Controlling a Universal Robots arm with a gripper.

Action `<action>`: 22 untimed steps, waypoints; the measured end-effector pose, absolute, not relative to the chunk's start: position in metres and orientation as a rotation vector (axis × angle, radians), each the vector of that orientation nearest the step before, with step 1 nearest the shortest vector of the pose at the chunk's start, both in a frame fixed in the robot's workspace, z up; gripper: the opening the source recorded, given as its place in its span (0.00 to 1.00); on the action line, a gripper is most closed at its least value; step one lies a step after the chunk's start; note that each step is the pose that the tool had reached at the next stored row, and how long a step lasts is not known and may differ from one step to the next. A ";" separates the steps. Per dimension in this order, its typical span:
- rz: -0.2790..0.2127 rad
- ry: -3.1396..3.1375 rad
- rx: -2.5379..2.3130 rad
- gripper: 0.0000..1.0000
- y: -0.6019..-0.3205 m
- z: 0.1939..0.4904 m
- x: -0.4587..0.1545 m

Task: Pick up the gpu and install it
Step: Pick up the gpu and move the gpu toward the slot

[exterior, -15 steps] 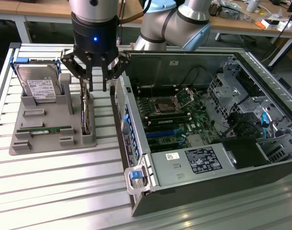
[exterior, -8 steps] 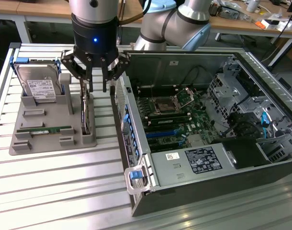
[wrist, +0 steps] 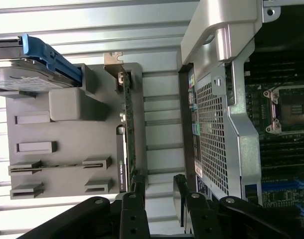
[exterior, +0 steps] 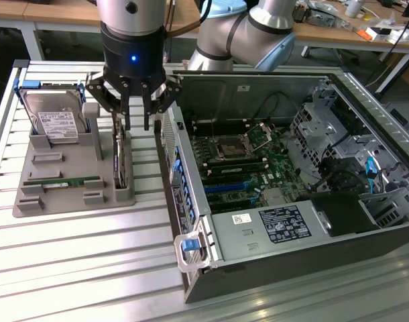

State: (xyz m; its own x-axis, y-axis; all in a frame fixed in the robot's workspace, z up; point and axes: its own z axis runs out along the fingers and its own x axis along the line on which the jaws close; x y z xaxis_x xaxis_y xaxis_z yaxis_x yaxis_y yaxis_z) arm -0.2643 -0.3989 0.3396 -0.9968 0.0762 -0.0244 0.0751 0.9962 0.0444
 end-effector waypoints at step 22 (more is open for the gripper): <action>0.068 3.113 0.118 0.36 -0.399 0.333 -0.264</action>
